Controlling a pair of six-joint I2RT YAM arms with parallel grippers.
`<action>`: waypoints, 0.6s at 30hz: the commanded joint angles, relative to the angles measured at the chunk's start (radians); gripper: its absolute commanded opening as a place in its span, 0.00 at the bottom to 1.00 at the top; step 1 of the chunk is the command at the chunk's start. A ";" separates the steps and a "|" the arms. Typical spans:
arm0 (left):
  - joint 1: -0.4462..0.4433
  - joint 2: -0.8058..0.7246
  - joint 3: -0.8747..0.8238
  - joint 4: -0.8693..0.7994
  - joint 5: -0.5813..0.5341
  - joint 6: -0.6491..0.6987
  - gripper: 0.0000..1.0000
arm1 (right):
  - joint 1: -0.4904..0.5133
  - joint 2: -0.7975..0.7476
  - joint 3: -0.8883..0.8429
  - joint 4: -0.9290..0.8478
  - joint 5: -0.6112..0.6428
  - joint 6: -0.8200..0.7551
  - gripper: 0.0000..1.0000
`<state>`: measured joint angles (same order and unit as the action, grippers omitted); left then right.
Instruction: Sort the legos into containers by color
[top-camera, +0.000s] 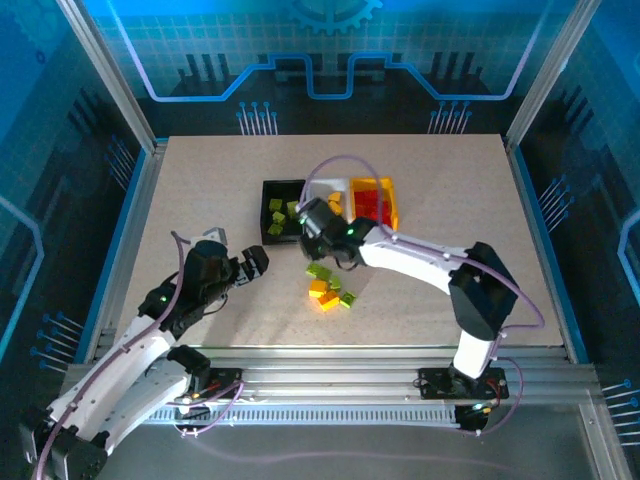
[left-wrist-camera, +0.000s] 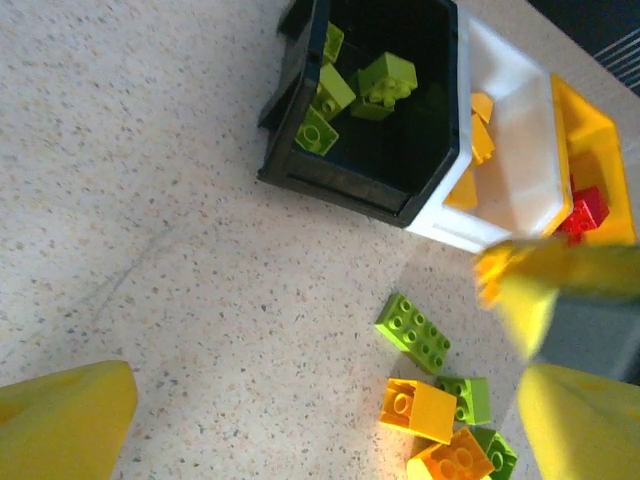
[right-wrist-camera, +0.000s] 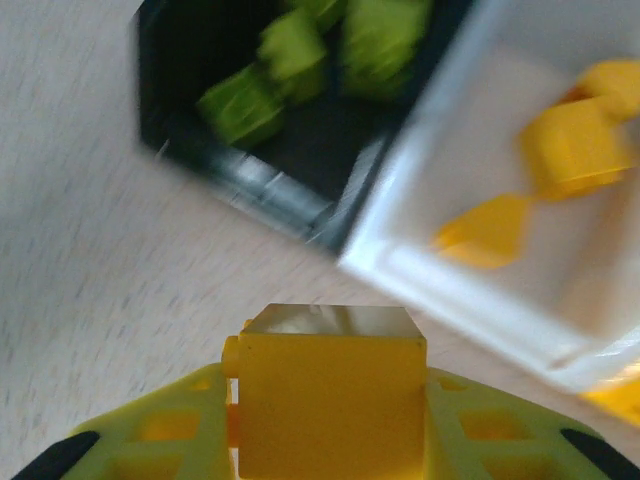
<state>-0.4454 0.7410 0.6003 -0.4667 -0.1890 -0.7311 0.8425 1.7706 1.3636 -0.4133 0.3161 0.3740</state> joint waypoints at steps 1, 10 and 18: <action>-0.020 0.056 -0.032 0.060 0.074 0.021 0.99 | -0.108 0.039 0.089 -0.045 0.018 0.095 0.31; -0.172 0.311 -0.003 0.170 0.065 0.087 0.99 | -0.207 0.331 0.473 -0.221 0.008 0.137 0.34; -0.267 0.527 0.067 0.265 0.112 0.157 0.99 | -0.217 0.309 0.542 -0.219 -0.033 0.150 0.75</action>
<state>-0.6796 1.2247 0.6102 -0.2695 -0.1150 -0.6270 0.6376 2.1475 1.8942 -0.6197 0.2958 0.5049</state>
